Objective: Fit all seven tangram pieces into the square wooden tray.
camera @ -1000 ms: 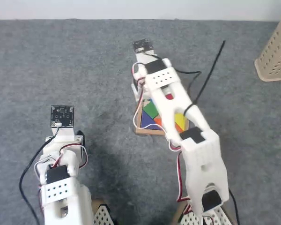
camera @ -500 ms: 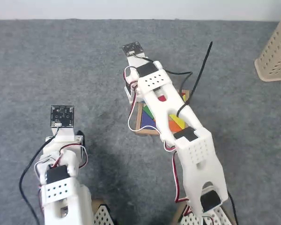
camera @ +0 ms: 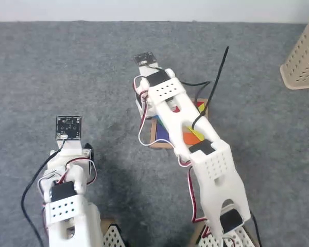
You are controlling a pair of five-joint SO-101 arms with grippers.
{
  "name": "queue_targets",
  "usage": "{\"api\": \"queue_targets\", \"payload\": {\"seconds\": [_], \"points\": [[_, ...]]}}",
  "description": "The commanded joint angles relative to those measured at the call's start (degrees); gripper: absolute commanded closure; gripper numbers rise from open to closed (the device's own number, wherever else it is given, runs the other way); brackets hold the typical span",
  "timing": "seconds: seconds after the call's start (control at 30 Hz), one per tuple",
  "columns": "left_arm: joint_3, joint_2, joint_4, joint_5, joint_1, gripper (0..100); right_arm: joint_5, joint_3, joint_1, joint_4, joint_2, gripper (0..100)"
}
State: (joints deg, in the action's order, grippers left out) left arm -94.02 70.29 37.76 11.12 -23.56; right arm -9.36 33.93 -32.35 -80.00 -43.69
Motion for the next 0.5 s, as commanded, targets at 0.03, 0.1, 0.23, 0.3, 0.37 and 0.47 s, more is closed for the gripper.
{"api": "queue_targets", "payload": {"seconds": [0.03,0.1,0.23,0.3,0.37,0.47], "points": [[0.22,1.14,-1.49,0.35,-0.26,83,2.81,5.01,2.59,-1.80,2.33,88.6],[0.22,1.14,-1.49,0.35,-0.26,83,3.69,6.68,3.03,-2.33,2.33,88.6],[0.22,1.14,-1.49,0.35,-0.26,83,6.15,8.88,4.18,-3.56,1.80,88.6],[0.22,1.14,-1.49,0.35,-0.26,83,7.91,8.88,4.26,-3.47,1.80,88.6],[0.22,1.14,-1.49,0.35,-0.26,83,11.52,8.88,4.18,-3.91,1.71,88.7],[0.22,1.14,-1.49,0.35,-0.26,83,23.21,8.79,4.44,-7.69,2.15,88.7]]}}
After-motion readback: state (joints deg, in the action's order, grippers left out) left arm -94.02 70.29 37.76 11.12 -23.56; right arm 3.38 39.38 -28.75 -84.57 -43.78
